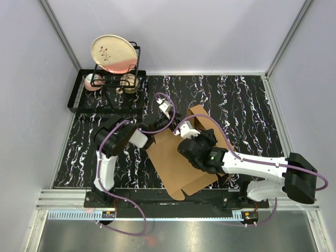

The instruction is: Fold the paper box

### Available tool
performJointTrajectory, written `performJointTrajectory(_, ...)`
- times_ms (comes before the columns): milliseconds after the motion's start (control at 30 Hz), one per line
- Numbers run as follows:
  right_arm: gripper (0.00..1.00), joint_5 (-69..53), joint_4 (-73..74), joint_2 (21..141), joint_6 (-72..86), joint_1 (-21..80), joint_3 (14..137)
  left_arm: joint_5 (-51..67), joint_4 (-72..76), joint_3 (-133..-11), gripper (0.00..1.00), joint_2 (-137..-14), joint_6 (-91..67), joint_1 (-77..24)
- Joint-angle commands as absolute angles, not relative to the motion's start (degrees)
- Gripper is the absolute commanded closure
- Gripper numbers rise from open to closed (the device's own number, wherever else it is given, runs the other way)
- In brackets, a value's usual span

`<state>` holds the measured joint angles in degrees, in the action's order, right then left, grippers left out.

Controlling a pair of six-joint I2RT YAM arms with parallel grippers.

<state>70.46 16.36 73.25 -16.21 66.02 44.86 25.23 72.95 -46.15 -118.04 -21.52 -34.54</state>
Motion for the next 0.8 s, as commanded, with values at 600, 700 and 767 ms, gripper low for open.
performJointTrajectory(600,1.0,59.7,14.3,74.2,-9.0,67.2,44.0,19.3,95.6,-48.0,0.3,-119.3,-24.3,-34.9)
performJointTrajectory(700,1.0,60.0,14.3,73.7,-9.0,67.2,44.2,13.6,95.5,-42.7,0.26,-115.9,-23.3,-34.9)
performJointTrajectory(767,1.0,60.6,14.6,73.4,-8.9,67.3,44.4,9.9,95.5,-38.8,0.24,-113.3,-22.2,-34.8)
